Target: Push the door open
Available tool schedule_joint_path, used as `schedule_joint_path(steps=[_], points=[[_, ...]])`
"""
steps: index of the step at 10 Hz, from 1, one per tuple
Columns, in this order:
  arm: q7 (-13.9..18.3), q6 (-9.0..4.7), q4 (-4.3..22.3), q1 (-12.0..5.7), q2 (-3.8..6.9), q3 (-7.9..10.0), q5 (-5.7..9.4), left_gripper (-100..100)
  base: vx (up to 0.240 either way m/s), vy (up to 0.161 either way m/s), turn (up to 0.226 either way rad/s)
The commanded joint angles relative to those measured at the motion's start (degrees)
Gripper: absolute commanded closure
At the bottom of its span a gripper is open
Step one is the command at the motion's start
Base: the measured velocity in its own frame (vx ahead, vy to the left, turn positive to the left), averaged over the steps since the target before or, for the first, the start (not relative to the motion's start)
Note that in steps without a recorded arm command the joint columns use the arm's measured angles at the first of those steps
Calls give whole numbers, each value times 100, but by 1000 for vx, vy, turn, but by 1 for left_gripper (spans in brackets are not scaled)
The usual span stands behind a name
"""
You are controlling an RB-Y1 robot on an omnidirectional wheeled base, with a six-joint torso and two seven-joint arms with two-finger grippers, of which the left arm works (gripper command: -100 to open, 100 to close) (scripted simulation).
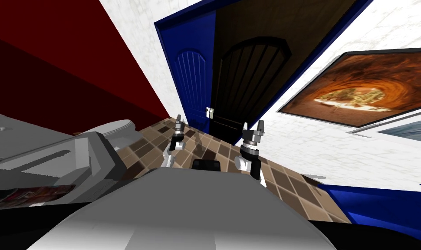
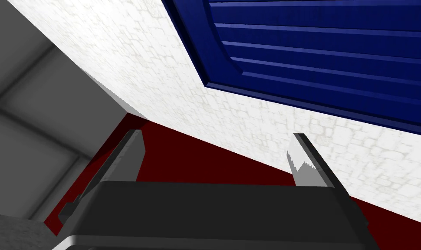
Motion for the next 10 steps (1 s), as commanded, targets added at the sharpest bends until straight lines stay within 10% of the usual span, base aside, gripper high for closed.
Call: schedule_joint_path(steps=[1,10], points=[[-48,-16,286,-152,14,15,36,-100,77,78,-103],[-283,-7,1753,-978,22,107,218,-100,73,71,-89]])
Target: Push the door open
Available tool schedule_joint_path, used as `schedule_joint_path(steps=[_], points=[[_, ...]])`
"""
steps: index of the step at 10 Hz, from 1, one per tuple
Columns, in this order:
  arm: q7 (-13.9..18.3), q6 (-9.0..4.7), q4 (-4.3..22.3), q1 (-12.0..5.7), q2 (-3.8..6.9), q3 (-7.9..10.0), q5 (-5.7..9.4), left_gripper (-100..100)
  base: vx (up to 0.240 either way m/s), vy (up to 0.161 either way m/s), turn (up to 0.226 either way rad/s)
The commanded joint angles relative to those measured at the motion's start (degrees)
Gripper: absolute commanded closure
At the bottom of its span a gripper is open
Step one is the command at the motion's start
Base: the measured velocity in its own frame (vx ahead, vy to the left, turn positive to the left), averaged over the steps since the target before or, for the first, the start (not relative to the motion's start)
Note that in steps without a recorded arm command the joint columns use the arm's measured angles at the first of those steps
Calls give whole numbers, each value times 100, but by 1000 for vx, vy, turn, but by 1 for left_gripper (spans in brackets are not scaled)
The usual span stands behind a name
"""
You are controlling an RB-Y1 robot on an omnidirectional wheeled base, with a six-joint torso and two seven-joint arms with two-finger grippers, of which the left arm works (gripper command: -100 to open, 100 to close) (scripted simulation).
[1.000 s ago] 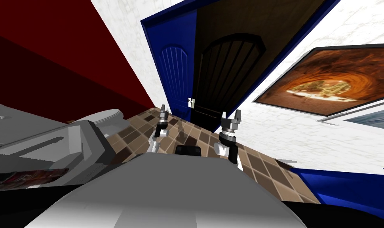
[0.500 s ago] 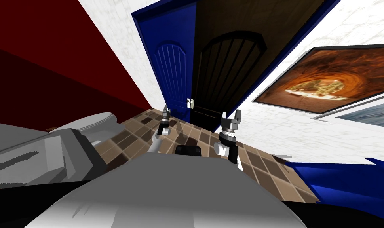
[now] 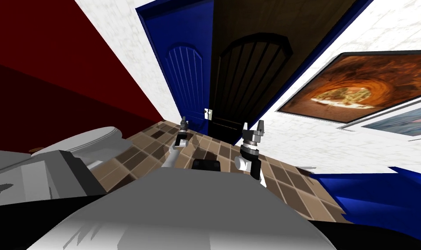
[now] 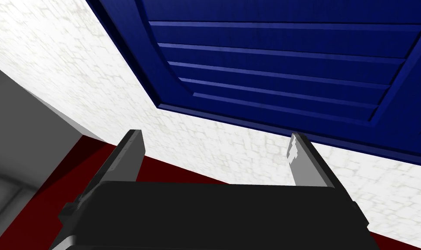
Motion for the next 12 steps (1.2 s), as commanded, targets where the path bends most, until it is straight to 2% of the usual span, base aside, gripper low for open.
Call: schedule_joint_path(steps=[1,12], points=[[-47,-4,286,-160,-3,18,38,-100,74,88,-128],[-358,8,2223,-1265,-127,137,278,-100,73,85,-102]])
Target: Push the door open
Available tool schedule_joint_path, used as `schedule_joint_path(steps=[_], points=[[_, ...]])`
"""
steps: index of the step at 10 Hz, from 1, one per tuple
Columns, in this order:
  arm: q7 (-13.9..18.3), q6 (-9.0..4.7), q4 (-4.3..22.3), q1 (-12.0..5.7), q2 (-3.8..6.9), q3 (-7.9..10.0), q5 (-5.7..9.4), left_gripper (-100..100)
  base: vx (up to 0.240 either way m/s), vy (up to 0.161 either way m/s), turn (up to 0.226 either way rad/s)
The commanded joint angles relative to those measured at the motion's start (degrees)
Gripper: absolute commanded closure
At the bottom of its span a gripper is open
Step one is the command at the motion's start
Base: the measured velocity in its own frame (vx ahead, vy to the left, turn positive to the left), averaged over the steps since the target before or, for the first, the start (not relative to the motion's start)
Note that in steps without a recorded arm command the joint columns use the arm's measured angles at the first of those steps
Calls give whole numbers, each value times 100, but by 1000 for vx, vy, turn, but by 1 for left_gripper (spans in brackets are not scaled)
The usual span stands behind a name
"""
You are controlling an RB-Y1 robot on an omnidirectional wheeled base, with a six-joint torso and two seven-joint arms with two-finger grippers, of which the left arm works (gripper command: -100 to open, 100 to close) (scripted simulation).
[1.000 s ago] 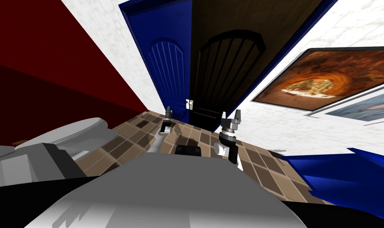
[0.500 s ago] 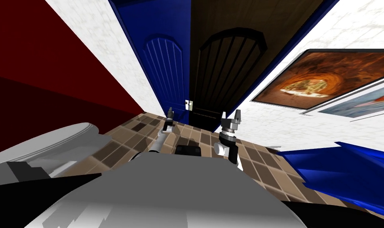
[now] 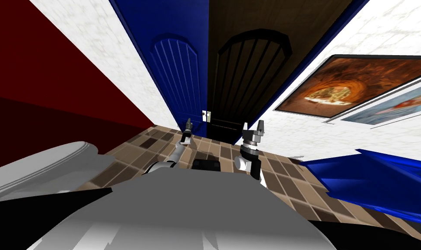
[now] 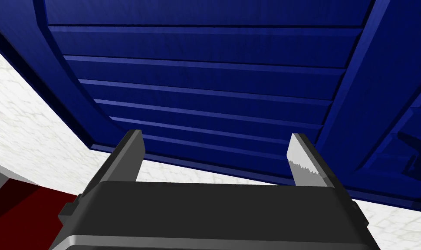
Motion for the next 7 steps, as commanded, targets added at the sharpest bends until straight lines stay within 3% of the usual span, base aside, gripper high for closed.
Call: schedule_joint_path(steps=[1,7], points=[[-49,32,221,-130,-30,13,33,-100,72,80,-98],[-198,38,1140,-664,-156,67,147,-100,64,77,-90]])
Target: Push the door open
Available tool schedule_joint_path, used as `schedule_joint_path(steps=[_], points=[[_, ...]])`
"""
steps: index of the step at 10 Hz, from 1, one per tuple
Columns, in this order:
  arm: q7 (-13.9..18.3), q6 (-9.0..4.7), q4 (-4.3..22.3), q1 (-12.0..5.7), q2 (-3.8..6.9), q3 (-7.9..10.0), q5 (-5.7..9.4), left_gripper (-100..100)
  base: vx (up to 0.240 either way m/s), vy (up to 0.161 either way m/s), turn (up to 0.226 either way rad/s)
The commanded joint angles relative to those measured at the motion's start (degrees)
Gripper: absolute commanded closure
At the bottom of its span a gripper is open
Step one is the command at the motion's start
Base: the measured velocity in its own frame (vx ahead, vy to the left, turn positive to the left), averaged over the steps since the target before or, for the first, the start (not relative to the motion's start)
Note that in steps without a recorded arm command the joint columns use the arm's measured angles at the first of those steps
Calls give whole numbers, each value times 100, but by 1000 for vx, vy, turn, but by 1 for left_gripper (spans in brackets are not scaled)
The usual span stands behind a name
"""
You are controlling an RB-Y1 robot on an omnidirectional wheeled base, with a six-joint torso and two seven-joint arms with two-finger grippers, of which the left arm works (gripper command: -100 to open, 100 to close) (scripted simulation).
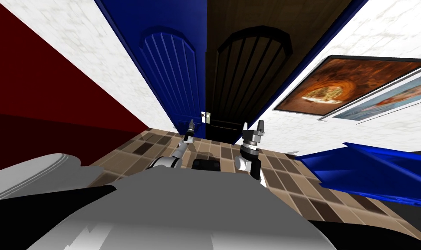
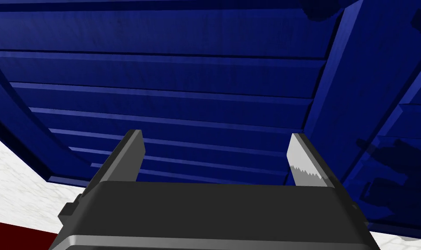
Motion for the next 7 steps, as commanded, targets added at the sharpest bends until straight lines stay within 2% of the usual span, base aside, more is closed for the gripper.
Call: schedule_joint_path(steps=[1,5,7], points=[[3,-47,176,-76,5,0,13,-100,39,57,-36],[-82,-43,699,-385,-95,29,78,-100,47,60,-76],[-156,-40,1153,-656,-199,54,133,-100,101,108,-135]])
